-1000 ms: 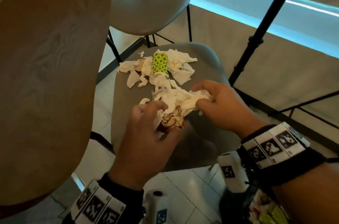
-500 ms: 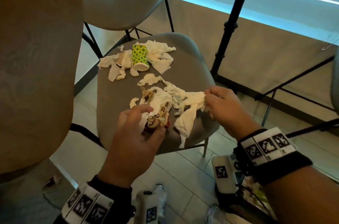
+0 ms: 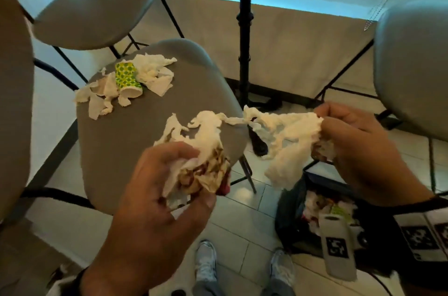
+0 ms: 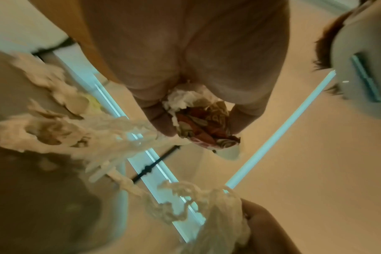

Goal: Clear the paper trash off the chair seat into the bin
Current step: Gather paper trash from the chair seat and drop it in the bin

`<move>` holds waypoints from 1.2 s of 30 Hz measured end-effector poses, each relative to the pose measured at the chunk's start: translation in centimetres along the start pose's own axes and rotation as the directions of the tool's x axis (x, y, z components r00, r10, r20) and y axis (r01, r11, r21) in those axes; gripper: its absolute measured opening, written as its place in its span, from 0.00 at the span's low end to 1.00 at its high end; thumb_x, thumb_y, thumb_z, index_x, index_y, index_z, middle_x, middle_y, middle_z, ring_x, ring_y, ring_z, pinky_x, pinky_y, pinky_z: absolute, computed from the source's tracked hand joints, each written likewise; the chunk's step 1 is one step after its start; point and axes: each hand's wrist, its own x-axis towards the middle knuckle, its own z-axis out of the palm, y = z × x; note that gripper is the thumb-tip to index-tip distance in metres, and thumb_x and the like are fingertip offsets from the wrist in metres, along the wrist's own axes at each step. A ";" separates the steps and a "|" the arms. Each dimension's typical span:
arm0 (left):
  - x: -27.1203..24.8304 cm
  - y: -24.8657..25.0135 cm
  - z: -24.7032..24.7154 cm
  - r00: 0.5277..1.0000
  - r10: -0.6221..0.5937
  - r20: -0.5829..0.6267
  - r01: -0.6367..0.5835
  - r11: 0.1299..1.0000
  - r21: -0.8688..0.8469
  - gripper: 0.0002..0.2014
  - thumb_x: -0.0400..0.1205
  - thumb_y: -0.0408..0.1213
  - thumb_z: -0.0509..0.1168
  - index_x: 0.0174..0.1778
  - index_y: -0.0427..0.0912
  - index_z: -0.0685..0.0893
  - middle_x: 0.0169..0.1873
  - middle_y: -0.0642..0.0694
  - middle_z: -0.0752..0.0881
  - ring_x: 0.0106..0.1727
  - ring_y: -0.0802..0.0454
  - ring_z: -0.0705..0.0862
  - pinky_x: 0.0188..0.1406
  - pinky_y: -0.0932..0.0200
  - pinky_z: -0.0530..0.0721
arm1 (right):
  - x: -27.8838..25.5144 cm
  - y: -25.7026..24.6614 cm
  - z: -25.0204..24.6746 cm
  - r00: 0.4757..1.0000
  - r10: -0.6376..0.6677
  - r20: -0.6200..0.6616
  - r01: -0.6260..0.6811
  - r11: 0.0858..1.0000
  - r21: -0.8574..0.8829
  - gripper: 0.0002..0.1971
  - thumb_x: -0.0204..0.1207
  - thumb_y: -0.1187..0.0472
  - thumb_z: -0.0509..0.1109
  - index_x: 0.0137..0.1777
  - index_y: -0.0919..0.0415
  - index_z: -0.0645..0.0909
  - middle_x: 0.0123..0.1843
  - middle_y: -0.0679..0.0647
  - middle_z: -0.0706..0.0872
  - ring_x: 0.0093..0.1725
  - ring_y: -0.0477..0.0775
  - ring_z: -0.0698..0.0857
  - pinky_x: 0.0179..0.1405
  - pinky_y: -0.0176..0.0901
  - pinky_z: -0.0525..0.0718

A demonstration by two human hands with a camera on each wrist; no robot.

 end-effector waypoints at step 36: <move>2.8 -29.1 45.6 0.431 -0.569 0.700 0.367 0.820 0.440 0.61 0.67 0.72 0.72 0.83 0.73 0.32 0.89 0.51 0.35 0.90 0.52 0.42 0.84 0.54 0.51 | -9.0 51.0 -18.0 0.397 0.859 -0.323 -0.733 0.509 0.452 0.46 0.75 0.42 0.75 0.89 0.44 0.54 0.80 0.51 0.73 0.78 0.60 0.75 0.77 0.71 0.73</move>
